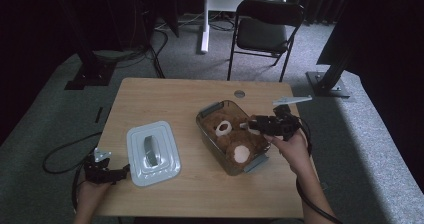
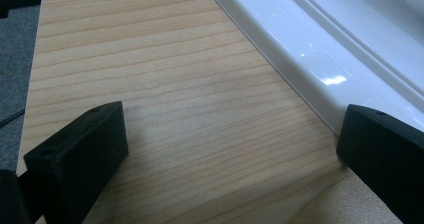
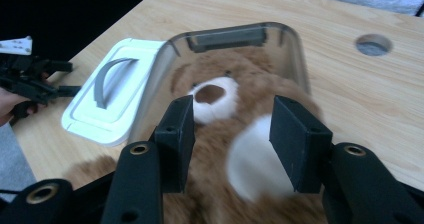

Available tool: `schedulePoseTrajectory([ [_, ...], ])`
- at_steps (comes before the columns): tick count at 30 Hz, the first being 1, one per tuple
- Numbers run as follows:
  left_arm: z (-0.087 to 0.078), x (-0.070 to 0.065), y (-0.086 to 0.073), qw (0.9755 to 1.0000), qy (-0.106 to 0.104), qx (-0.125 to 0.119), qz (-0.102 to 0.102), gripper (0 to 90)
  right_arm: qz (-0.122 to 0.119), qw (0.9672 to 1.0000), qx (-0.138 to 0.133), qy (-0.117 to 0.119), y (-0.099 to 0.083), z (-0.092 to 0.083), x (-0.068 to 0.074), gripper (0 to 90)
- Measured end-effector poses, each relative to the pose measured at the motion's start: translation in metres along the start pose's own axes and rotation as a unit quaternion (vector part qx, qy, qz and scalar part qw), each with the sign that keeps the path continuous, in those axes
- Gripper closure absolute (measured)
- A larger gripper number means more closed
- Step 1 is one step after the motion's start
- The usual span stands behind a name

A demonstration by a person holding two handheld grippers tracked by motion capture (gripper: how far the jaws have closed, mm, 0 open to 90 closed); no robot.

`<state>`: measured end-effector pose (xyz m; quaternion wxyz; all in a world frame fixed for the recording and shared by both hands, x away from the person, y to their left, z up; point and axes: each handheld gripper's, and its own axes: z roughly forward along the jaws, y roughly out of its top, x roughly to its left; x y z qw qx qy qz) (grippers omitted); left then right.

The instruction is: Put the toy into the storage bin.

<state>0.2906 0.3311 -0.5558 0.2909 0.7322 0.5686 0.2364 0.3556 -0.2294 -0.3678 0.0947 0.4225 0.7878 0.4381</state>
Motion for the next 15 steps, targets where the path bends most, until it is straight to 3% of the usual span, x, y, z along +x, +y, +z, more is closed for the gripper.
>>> schedulePoseTrajectory([
  [5,0.0,0.0,0.0,1.0,0.0,0.0,0.0,0.6,-0.015,0.999,-0.014,-0.041,-0.011,-0.015,-0.005,70.6],
  [7,0.0,0.0,0.0,1.0,0.0,0.0,0.0,0.6,-0.013,0.9988,-0.009,-0.046,-0.015,-0.015,-0.007,76.5],
  [15,0.0,0.0,0.0,1.0,0.0,0.0,0.0,0.6,-0.004,0.9984,0.038,-0.041,-0.024,0.016,-0.016,88.3],
])
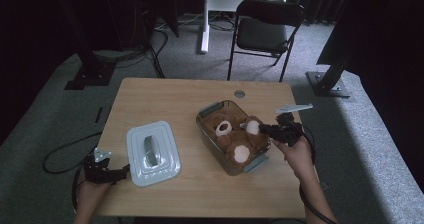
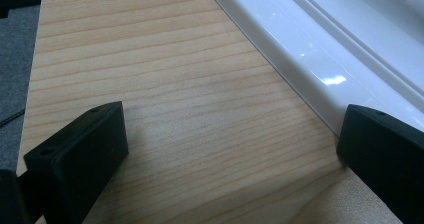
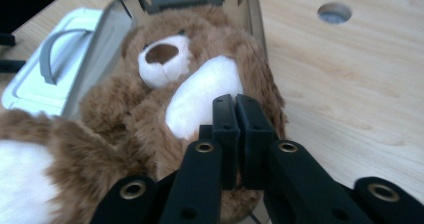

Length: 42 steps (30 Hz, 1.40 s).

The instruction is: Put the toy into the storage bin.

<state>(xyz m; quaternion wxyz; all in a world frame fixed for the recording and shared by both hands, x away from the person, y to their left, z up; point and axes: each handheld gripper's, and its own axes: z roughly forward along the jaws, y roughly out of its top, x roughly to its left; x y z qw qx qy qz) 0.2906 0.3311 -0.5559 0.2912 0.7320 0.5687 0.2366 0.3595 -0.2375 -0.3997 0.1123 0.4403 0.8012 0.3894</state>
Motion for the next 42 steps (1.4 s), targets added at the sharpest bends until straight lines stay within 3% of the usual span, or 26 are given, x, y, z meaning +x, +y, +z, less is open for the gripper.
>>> schedulePoseTrajectory([
  [4,0.0,0.0,0.0,1.0,0.0,0.0,0.0,0.6,0.001,0.9998,0.019,0.011,0.001,0.018,0.0,89.8],
  [6,0.0,0.0,0.0,1.0,0.0,0.0,0.0,0.6,-0.011,0.9993,0.036,0.005,0.004,0.027,0.003,89.9],
  [9,0.0,0.0,0.0,1.0,0.0,0.0,0.0,0.6,-0.01,0.9988,0.047,0.001,0.006,0.034,0.003,89.9],
  [15,0.0,0.0,0.0,1.0,0.0,0.0,0.0,0.6,-0.014,0.9945,0.104,0.008,0.011,0.058,-0.007,90.0],
  [18,0.0,0.0,0.0,1.0,0.0,0.0,0.0,0.6,-0.04,0.9894,0.138,-0.018,0.012,0.072,-0.002,90.0],
  [21,0.0,0.0,0.0,1.0,0.0,0.0,0.0,0.6,-0.069,0.9842,0.153,-0.056,0.012,0.08,0.006,90.0],
  [23,0.0,0.0,0.0,1.0,0.0,0.0,0.0,0.6,-0.071,0.9845,0.149,-0.058,0.012,0.08,0.007,90.0],
  [27,0.0,0.0,0.0,1.0,0.0,0.0,0.0,0.6,-0.073,0.9883,0.125,-0.046,0.011,0.074,0.009,90.0],
  [30,0.0,0.0,0.0,1.0,0.0,0.0,0.0,0.6,-0.061,0.9929,0.097,-0.031,0.012,0.06,0.007,90.0],
  [35,0.0,0.0,0.0,1.0,0.0,0.0,0.0,0.6,-0.041,0.9973,0.059,-0.016,0.016,0.037,0.004,85.4],
  [39,0.0,0.0,0.0,1.0,0.0,0.0,-0.001,0.6,-0.037,0.9989,0.027,0.011,0.016,0.016,0.01,85.4],
  [42,0.0,0.0,0.0,1.0,0.0,0.0,0.0,0.6,-0.043,0.9979,0.001,0.049,0.013,-0.002,0.023,82.4],
])
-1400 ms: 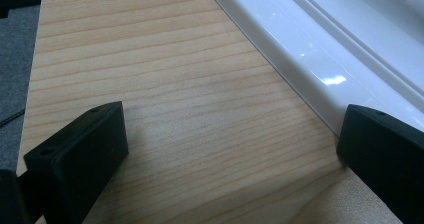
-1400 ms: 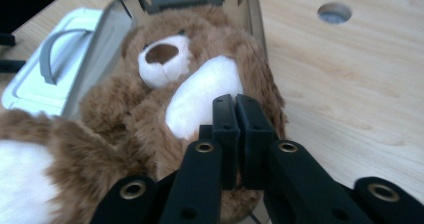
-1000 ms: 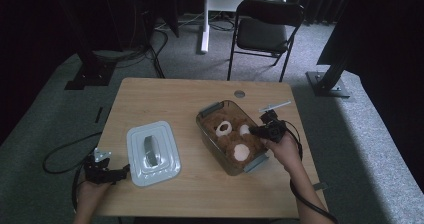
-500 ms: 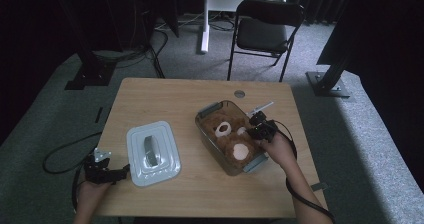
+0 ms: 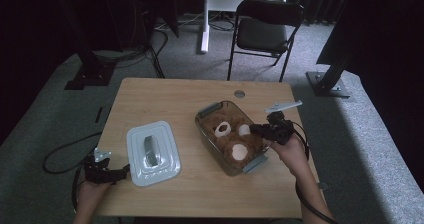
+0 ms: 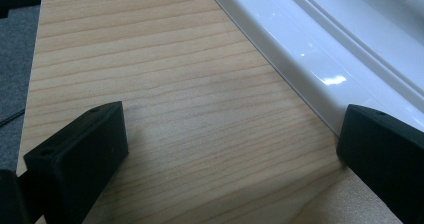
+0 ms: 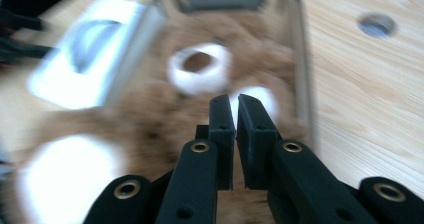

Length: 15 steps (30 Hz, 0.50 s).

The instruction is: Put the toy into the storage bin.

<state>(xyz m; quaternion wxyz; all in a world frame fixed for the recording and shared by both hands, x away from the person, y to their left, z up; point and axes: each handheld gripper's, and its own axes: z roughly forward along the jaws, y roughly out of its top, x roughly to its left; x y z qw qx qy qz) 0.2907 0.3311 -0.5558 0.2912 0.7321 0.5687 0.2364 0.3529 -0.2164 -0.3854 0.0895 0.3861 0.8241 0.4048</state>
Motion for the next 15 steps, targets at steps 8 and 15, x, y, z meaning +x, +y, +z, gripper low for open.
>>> schedulePoseTrajectory([
  [8,0.0,0.0,0.0,1.0,0.0,0.001,0.0,0.6,-0.027,0.9975,-0.028,0.058,-0.013,-0.023,0.036,69.0],
  [15,0.0,0.0,0.0,1.0,0.0,0.0,0.0,0.6,-0.059,0.9968,-0.01,0.053,-0.031,-0.019,0.05,84.3],
])
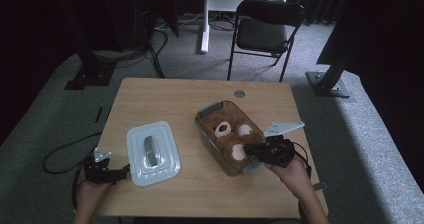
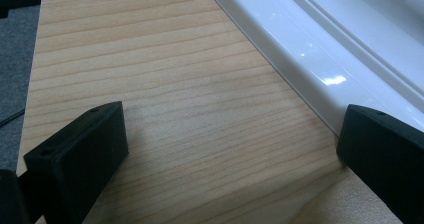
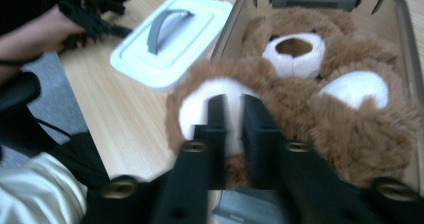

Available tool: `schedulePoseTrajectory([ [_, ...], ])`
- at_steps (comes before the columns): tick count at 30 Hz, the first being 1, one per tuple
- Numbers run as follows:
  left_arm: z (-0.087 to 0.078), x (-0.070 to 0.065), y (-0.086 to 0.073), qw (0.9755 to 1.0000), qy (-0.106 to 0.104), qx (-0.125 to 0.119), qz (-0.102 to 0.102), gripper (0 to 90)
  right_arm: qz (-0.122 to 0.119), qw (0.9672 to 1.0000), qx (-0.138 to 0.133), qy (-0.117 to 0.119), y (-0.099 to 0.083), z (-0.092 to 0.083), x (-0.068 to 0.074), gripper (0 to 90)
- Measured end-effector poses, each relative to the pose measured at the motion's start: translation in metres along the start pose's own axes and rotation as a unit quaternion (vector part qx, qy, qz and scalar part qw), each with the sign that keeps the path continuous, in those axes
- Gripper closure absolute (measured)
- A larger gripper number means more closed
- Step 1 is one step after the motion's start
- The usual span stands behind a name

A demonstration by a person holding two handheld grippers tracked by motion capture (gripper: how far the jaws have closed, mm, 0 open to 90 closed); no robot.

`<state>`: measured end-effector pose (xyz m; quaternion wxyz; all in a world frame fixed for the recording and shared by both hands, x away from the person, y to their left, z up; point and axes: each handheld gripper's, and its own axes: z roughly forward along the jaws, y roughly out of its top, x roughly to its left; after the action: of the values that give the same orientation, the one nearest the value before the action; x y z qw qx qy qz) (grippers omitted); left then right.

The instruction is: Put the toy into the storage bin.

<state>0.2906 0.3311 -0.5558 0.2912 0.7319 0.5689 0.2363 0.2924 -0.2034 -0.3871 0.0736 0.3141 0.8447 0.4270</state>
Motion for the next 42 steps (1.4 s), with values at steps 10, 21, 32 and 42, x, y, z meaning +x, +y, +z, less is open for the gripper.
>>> schedulePoseTrajectory([
  [10,0.0,0.0,0.0,1.0,0.0,0.0,0.0,0.6,0.002,0.9982,0.057,-0.017,0.0,0.038,-0.015,89.9],
  [21,0.0,0.0,0.0,1.0,0.0,0.0,0.0,0.6,-0.002,0.9947,0.103,0.001,0.012,0.072,-0.026,90.0],
  [32,0.0,0.0,0.0,1.0,0.0,0.0,0.001,0.6,-0.04,0.9767,0.211,0.001,0.011,0.103,-0.017,90.0],
  [42,0.0,0.0,0.0,1.0,0.0,0.0,0.0,0.6,0.004,0.9959,0.088,0.019,0.016,0.059,-0.025,89.8],
])
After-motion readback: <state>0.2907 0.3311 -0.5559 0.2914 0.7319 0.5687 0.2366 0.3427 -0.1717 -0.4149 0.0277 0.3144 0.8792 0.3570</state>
